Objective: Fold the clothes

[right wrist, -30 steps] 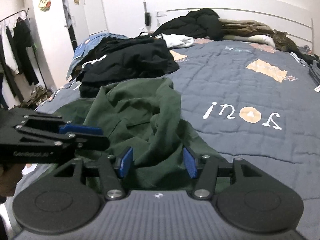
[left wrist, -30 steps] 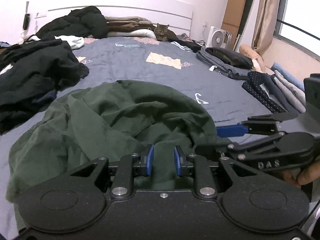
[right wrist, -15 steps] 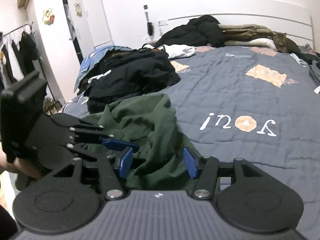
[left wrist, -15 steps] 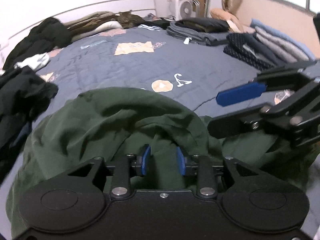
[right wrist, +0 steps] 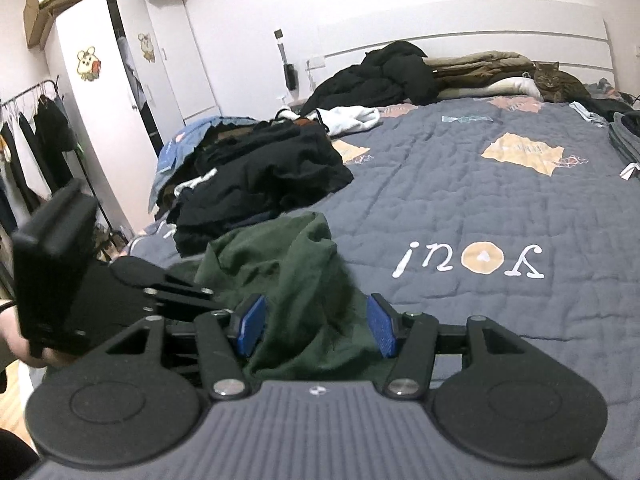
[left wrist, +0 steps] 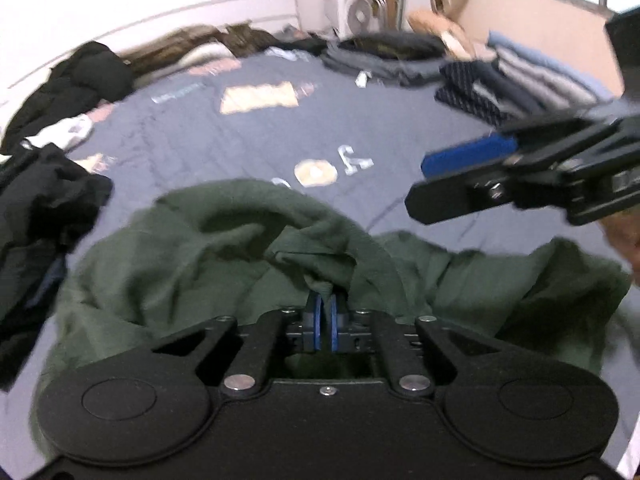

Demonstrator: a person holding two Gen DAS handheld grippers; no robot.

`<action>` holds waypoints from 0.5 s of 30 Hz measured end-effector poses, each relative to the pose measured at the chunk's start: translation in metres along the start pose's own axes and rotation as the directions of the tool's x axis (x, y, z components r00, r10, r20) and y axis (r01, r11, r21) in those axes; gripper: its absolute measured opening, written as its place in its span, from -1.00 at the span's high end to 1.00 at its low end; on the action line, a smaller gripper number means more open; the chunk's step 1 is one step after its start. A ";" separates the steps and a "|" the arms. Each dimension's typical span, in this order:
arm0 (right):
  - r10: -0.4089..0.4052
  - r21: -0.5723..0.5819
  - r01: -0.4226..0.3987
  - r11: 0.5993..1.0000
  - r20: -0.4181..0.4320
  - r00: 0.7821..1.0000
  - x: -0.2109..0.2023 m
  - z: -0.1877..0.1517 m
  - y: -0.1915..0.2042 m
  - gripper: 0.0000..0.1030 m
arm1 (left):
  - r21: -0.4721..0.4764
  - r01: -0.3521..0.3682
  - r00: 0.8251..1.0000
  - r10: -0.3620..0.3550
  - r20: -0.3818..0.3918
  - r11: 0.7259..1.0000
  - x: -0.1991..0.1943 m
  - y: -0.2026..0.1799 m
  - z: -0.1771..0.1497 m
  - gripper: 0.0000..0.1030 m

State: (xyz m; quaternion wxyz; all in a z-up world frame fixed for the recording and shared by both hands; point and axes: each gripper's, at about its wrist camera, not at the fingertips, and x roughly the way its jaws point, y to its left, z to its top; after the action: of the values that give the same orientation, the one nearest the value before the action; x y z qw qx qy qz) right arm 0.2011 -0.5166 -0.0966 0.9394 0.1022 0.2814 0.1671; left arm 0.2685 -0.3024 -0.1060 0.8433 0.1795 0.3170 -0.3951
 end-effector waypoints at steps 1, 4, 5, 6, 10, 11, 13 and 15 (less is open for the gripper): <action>0.006 0.003 -0.006 1.000 0.005 1.000 -0.001 0.001 0.000 -0.08 | -0.012 -0.009 1.000 0.009 0.017 1.000 -0.010 0.001 0.001 0.91; 0.021 0.019 -0.022 1.000 0.026 0.999 -0.006 0.005 0.003 -0.08 | -0.055 -0.037 0.997 0.041 0.069 0.998 -0.042 0.004 0.006 0.91; 0.030 0.026 -0.031 0.999 0.033 0.999 -0.007 0.006 0.003 -0.08 | -0.072 -0.043 0.995 0.049 0.088 0.996 -0.054 0.006 0.006 0.91; 0.040 0.034 -0.042 0.999 0.041 0.998 -0.008 0.008 0.003 -0.08 | -0.091 -0.048 0.992 0.058 0.108 0.995 -0.065 0.007 0.006 0.91; 0.085 0.044 -0.088 0.995 0.070 0.994 -0.015 0.014 0.010 -0.08 | -0.184 -0.051 0.980 0.084 0.178 0.982 -0.106 0.013 0.004 0.91; 0.095 0.039 -0.098 0.994 0.074 0.993 -0.017 0.014 0.013 -0.08 | -0.211 -0.046 0.977 0.088 0.193 0.976 -0.116 0.015 0.002 0.91; 0.116 0.022 -0.118 0.993 0.080 0.990 -0.020 0.016 0.019 -0.08 | -0.253 -0.035 0.974 0.090 0.210 0.967 -0.131 0.016 -0.002 0.91; 0.160 -0.016 -0.160 0.987 0.073 0.984 -0.021 0.016 0.028 -0.08 | -0.286 -0.029 0.972 0.094 0.217 0.958 -0.143 0.018 -0.008 0.91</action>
State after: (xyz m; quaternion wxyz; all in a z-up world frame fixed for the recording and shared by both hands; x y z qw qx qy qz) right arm 0.1859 -0.5002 -0.0651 0.9332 0.1260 0.2363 0.2395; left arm 0.2102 -0.2077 -0.0139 0.9030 0.0215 0.2650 -0.3374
